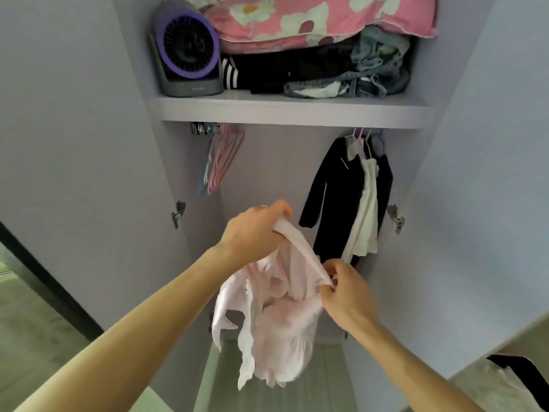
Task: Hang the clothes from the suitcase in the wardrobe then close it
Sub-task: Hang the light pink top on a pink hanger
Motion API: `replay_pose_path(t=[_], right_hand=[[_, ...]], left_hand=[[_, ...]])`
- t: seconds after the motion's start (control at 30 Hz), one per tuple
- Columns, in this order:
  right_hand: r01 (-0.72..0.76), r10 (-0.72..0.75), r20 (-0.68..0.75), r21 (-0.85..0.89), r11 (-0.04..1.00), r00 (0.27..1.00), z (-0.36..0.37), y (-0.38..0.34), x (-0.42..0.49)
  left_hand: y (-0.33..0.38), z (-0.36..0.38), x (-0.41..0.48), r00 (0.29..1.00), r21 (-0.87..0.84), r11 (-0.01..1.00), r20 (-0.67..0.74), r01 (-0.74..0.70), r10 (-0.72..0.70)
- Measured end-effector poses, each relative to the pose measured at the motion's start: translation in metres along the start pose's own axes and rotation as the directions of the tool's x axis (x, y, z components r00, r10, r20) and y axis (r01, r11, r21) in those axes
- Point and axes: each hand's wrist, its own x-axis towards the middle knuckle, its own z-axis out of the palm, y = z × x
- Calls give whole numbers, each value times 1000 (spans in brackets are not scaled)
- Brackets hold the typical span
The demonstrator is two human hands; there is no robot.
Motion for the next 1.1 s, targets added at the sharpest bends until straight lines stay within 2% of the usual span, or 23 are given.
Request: replay_pose_path(t=[0.1,0.23,0.33,0.4,0.47,0.5,0.57,0.6,0.67,0.73,0.8,0.87,0.97,1.03,1.07,1.1], right_hand=[[-4,5,-28,18,1000,1000,-12,9,20],[121,-116,-57,89,989,992,-20,2,46],[232,-225,-126,44,972,966,-23,4,66],[394,-412,-225,-121,911,883,-29,12,77],[540,-596,-253,-258,801,762,-36,23,87],[589,-654,-232,-294,753,720,-41,27,91],[623,-702,-134,-366,691,699,-46,34,99],[622,-707,-77,-416,664,703,-49,36,103],[579,-643,48,-490,652,765,-54,39,110],[508,-501,164,-510,694,849,-59,38,114],[449,-407,205,-549,705,890,-64,34,118],[408,-372,185,-563,718,910,-69,35,122],[375,-368,125,-528,762,922,-74,42,124],[355,-356,98,-498,791,929,-78,45,126],[333,-338,79,-481,811,938,-80,47,128],[301,-318,40,-451,840,947,-82,48,130]], left_hand=[[-28,-13,0,994,76,992,-57,97,-93],[-37,-22,-1,991,112,986,-64,120,-113],[-39,-34,3,999,372,927,-22,52,-47],[-45,-41,4,996,586,810,83,-15,-41],[-56,-42,1,984,684,726,164,-64,-68],[-58,-41,0,981,704,705,185,-87,-64],[-58,-41,0,981,712,696,186,-93,-58],[-55,-43,1,984,681,729,163,-63,-67],[-53,-42,3,989,668,740,147,-80,-25],[-63,-28,6,977,720,670,56,-182,205],[-70,-18,8,921,772,598,-41,-217,387],[-81,-8,12,937,788,598,-83,-145,338],[-90,-9,11,986,728,684,-84,-36,141],[-91,-10,9,999,779,626,1,-23,36],[-90,-12,9,993,831,544,116,-112,26],[-87,-15,8,985,844,517,173,-144,-9]])
